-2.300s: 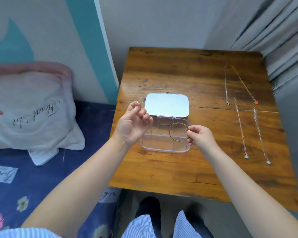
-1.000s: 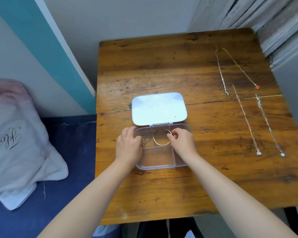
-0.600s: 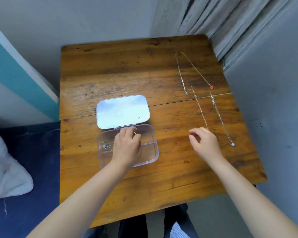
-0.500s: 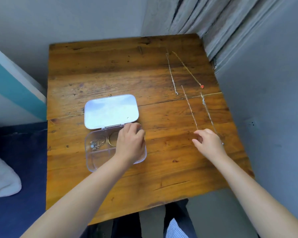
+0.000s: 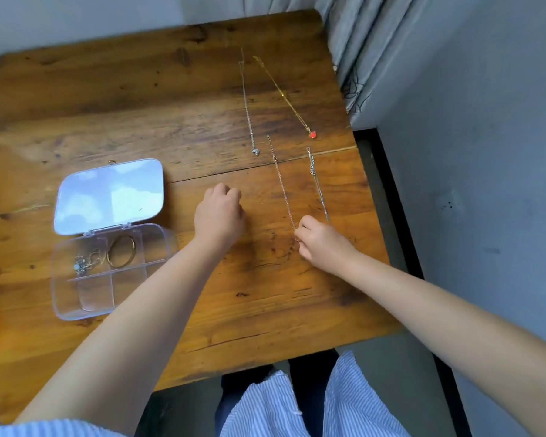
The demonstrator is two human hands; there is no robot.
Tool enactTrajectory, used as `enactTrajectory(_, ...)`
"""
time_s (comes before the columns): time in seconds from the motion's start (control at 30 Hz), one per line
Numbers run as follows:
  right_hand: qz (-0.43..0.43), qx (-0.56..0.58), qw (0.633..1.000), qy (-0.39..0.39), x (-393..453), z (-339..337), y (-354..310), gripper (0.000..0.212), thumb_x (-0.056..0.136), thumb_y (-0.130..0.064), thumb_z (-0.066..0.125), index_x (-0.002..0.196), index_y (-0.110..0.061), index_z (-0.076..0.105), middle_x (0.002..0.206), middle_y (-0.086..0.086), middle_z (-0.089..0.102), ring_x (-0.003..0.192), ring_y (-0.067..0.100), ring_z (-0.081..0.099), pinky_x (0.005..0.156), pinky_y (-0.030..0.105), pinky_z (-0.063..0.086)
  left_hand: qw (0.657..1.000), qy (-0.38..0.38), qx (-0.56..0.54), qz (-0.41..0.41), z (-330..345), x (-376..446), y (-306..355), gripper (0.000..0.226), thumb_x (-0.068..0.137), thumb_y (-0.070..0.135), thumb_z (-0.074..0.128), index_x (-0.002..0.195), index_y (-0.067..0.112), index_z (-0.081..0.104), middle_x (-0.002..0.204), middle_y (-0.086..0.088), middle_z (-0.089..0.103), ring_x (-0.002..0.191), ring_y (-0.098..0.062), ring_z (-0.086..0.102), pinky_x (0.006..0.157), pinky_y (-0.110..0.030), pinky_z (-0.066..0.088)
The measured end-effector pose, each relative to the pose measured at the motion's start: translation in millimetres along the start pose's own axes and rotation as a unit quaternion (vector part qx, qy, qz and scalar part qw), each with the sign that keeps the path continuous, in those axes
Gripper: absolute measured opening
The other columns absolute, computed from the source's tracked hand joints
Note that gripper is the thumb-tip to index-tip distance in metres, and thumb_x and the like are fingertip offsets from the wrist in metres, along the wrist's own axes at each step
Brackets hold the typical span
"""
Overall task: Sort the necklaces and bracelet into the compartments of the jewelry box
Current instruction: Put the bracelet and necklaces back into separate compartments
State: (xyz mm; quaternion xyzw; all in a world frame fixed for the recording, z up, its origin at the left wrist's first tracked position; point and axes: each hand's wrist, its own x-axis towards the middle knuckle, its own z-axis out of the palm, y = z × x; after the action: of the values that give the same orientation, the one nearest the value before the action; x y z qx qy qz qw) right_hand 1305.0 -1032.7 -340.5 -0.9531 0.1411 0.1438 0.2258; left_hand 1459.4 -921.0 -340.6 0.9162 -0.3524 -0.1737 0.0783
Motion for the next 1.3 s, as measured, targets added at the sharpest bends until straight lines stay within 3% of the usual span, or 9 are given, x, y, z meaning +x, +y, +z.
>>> enactTrajectory(0.17, 0.070, 0.209, 0.963, 0.153, 39.1, -34.8, 10.6, 0.011, 0.080, 0.006, 0.054, 0.085, 0.009, 0.063, 0.094, 0.024, 0.061, 0.079, 0.018, 0.049, 0.068, 0.013, 0.035, 0.998, -0.001, -0.039, -0.048, 0.4, 57.9, 17.0, 0.032, 0.092, 0.020, 0.049, 0.118, 0.002, 0.049, 0.122, -0.022, 0.052, 0.113, -0.036, 0.048, 0.084, -0.044, 0.046)
enactTrajectory(0.3, 0.150, 0.293, 0.925, 0.190, 59.4, -48.9, 24.3, 0.010, 0.078, 0.005, 0.057, 0.084, 0.005, 0.065, 0.090, 0.016, 0.060, 0.080, 0.022, 0.055, 0.069, 0.020, 0.045, 0.995, 0.004, -0.048, -0.087, 7.1, 97.9, 33.7, 0.039, 0.089, 0.031, 0.056, 0.112, 0.000, 0.052, 0.121, -0.021, 0.052, 0.113, -0.037, 0.048, 0.087, -0.044, 0.046)
enactTrajectory(0.4, 0.185, 0.351, 0.900, 0.178, 66.1, -53.3, 31.4, 0.011, 0.079, 0.004, 0.056, 0.087, 0.004, 0.064, 0.090, 0.012, 0.060, 0.089, 0.032, 0.063, 0.083, 0.038, 0.052, 0.993, 0.021, -0.046, -0.106, 11.8, 111.7, 41.8, 0.026, 0.092, 0.017, 0.050, 0.108, -0.003, 0.054, 0.118, -0.023, 0.052, 0.110, -0.038, 0.050, 0.082, -0.044, 0.047)
enactTrajectory(0.57, 0.221, 0.416, 0.863, 0.183, 65.1, -56.6, 38.6, 0.010, 0.080, 0.001, 0.058, 0.083, -0.009, 0.061, 0.097, 0.022, 0.067, 0.076, 0.021, 0.065, 0.070, 0.023, 0.052, 0.984, -0.026, -0.034, -0.171, 8.9, 124.6, 42.6, 0.027, 0.088, -0.003, 0.043, 0.112, -0.006, 0.053, 0.123, -0.024, 0.053, 0.115, -0.040, 0.048, 0.090, -0.045, 0.046)
enactTrajectory(0.7, 0.216, 0.413, 0.868, 0.173, 60.1, -59.1, 37.8, 0.009, 0.077, -0.004, 0.066, 0.080, -0.011, 0.062, 0.097, 0.020, 0.067, 0.090, 0.031, 0.064, 0.083, 0.039, 0.054, 0.980, -0.032, -0.032, -0.194, 4.2, 112.2, 33.3, 0.027, 0.087, -0.008, 0.040, 0.113, -0.005, 0.048, 0.122, -0.026, 0.054, 0.115, -0.041, 0.047, 0.091, -0.045, 0.045)
enactTrajectory(0.87, 0.205, 0.406, 0.876, 0.164, 53.0, -56.6, 32.3, 0.020, 0.076, 0.000, 0.066, 0.070, -0.017, 0.057, 0.092, 0.022, 0.067, 0.089, 0.035, 0.064, 0.082, 0.043, 0.053, 0.991, 0.061, -0.054, -0.108, 23.9, 59.6, 15.1, 0.025, 0.087, -0.006, 0.041, 0.109, -0.004, 0.052, 0.114, -0.026, 0.052, 0.108, -0.038, 0.044, 0.082, -0.045, 0.042)
enactTrajectory(0.97, 0.208, 0.415, 0.872, 0.159, 44.9, -51.4, 29.7, 0.030, 0.076, 0.001, 0.066, 0.065, -0.024, 0.053, 0.090, 0.025, 0.068, 0.088, 0.038, 0.063, 0.082, 0.042, 0.053, 0.978, 0.114, -0.120, -0.125, 29.7, 43.6, 7.9, 0.022, 0.089, 0.001, 0.046, 0.105, -0.004, 0.060, 0.106, -0.028, 0.059, 0.102, -0.038, 0.050, 0.077, -0.042, 0.042)
enactTrajectory(1.13, 0.197, 0.407, 0.881, 0.143, 34.2, -44.0, 23.3, 0.033, 0.077, 0.002, 0.064, 0.064, -0.025, 0.051, 0.075, 0.015, 0.064, 0.079, 0.035, 0.064, 0.081, 0.044, 0.054, 0.978, 0.035, -0.105, -0.177, 25.7, 45.5, 7.2, 0.020, 0.087, 0.001, 0.046, 0.104, -0.001, 0.057, 0.110, -0.025, 0.061, 0.104, -0.040, 0.053, 0.082, -0.042, 0.045)
enactTrajectory(1.3, 0.183, 0.426, 0.876, 0.134, 26.8, -37.2, 18.8, 0.012, 0.080, 0.002, 0.060, 0.075, -0.009, 0.056, 0.067, 0.005, 0.062, 0.065, 0.019, 0.062, 0.076, 0.040, 0.054, 0.972, 0.034, -0.123, -0.195, 28.4, 16.4, 2.0, 0.019, 0.090, 0.007, 0.050, 0.103, -0.001, 0.061, 0.113, -0.025, 0.054, 0.105, -0.038, 0.051, 0.085, -0.038, 0.044)
